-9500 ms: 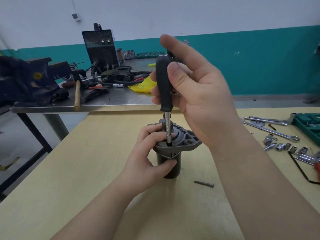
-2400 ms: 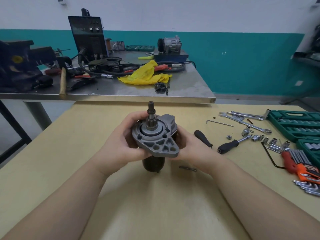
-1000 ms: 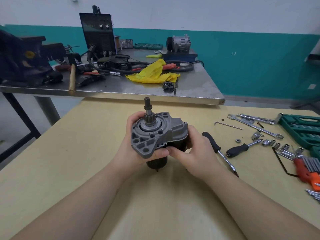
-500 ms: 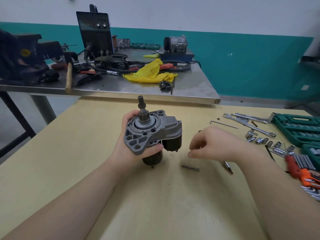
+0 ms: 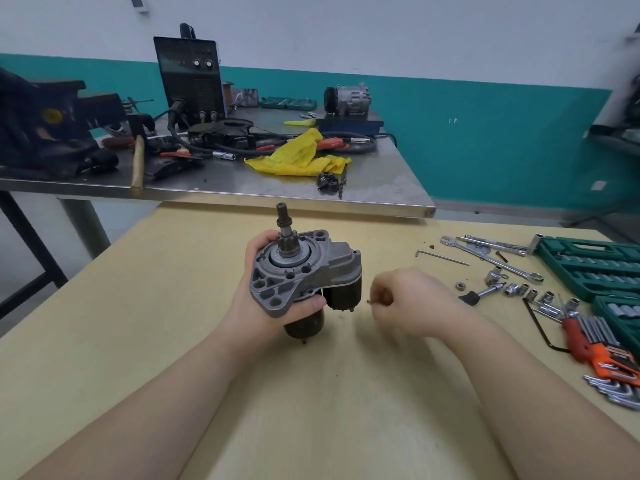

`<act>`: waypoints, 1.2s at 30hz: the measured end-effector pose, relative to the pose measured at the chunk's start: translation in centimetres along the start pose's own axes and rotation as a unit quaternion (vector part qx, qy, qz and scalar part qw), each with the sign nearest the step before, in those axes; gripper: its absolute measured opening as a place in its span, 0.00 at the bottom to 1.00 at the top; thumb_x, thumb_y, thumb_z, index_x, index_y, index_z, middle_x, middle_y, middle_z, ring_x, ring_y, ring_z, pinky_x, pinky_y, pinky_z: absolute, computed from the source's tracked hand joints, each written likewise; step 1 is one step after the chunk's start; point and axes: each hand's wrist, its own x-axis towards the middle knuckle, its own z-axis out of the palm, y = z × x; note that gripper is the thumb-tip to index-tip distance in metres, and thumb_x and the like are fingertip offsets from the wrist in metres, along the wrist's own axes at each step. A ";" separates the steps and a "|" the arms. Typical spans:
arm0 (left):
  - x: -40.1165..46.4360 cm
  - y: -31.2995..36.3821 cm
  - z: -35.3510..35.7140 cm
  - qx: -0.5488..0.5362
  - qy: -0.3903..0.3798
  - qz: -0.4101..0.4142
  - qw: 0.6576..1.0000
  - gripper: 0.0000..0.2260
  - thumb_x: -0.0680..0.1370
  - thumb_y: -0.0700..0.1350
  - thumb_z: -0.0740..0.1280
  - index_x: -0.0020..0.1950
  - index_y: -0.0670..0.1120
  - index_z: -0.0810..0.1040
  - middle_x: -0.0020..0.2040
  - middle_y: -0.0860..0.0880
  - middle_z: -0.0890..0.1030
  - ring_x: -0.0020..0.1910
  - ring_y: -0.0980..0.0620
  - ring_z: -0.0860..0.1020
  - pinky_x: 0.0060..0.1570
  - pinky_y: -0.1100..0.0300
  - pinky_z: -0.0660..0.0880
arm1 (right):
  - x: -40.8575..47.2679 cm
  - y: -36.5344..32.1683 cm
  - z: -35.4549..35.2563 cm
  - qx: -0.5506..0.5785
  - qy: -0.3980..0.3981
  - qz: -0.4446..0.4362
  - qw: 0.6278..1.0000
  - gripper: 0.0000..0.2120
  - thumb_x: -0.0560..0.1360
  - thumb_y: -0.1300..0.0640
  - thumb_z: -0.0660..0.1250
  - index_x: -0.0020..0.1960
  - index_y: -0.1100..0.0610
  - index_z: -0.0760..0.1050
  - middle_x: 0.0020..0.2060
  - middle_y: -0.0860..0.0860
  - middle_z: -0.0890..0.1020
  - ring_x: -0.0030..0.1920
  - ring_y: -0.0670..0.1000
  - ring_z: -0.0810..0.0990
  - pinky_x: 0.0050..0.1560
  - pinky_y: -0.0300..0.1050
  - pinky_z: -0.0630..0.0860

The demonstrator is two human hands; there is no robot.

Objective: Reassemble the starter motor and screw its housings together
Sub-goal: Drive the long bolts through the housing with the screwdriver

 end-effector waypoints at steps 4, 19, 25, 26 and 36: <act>0.1 0.0 -0.1 0.000 -0.008 -0.002 1.000 0.43 0.65 0.48 0.83 0.73 0.56 0.62 0.65 0.68 0.79 0.67 0.63 0.78 0.65 0.69 0.75 | -0.3 0.2 -2.3 0.040 0.126 -0.013 0.991 0.04 0.77 0.53 0.68 0.46 0.43 0.76 0.38 0.41 0.80 0.42 0.49 0.80 0.39 0.44 0.74; 0.4 0.3 -0.1 0.011 -0.015 0.003 1.000 0.41 0.65 0.46 0.82 0.72 0.49 0.63 0.66 0.69 0.78 0.67 0.63 0.78 0.65 0.68 0.74 | 0.5 -8.0 -4.6 0.451 0.247 -0.085 0.854 0.05 0.75 0.53 0.79 0.42 0.48 0.85 0.33 0.42 0.85 0.31 0.39 0.80 0.32 0.32 0.74; 0.3 0.4 0.0 0.006 -0.018 0.003 1.000 0.40 0.64 0.48 0.81 0.71 0.48 0.64 0.66 0.70 0.78 0.67 0.64 0.78 0.66 0.69 0.73 | 0.2 -6.8 -4.4 0.490 0.225 -0.072 0.839 0.07 0.77 0.57 0.79 0.44 0.46 0.86 0.32 0.41 0.84 0.32 0.40 0.79 0.32 0.34 0.74; 0.3 0.4 0.0 0.004 -0.017 0.001 1.000 0.40 0.64 0.47 0.81 0.71 0.49 0.64 0.66 0.69 0.78 0.67 0.64 0.78 0.66 0.69 0.73 | 0.1 -6.9 -4.3 0.487 0.231 -0.073 0.839 0.08 0.78 0.58 0.78 0.45 0.45 0.86 0.33 0.39 0.84 0.33 0.40 0.80 0.33 0.33 0.74; 0.6 -0.5 -0.1 0.033 0.015 0.014 0.999 0.44 0.62 0.46 0.82 0.72 0.47 0.63 0.70 0.46 0.76 0.71 0.45 0.78 0.71 0.34 0.75 | -1.4 -8.3 -3.7 0.393 0.265 -0.191 0.859 0.15 0.79 0.55 0.76 0.58 0.36 0.80 0.44 0.39 0.85 0.46 0.43 0.82 0.42 0.35 0.76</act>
